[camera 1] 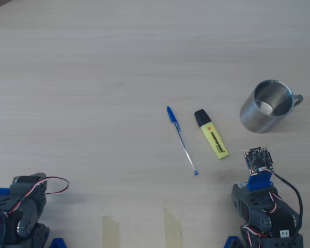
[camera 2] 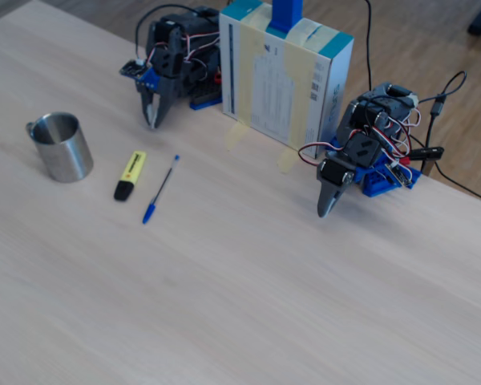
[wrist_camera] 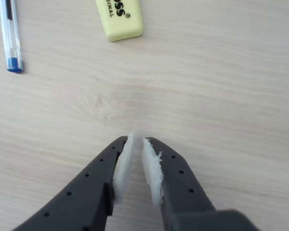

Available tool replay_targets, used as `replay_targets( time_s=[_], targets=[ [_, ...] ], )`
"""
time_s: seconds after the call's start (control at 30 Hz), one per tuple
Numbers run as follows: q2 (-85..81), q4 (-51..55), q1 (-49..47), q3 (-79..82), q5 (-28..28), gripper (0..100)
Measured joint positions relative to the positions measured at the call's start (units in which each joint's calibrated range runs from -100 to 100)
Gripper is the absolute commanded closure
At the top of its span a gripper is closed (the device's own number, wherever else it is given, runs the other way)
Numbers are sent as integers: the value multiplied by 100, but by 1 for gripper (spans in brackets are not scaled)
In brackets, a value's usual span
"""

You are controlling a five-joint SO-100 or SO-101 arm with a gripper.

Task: Grab the yellow pen and put it in the silver cup.

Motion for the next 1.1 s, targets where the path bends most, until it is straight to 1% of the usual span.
replay_targets(
  time_s=[0.67, 0.73, 0.87, 1.1],
  targets=[
    [-8, 17, 0, 0, 0, 95],
    [-8, 17, 0, 0, 0, 91],
    [-8, -42, -235, -27, 31, 78],
    [-17, -653, -477, -45, -16, 64]
  ],
)
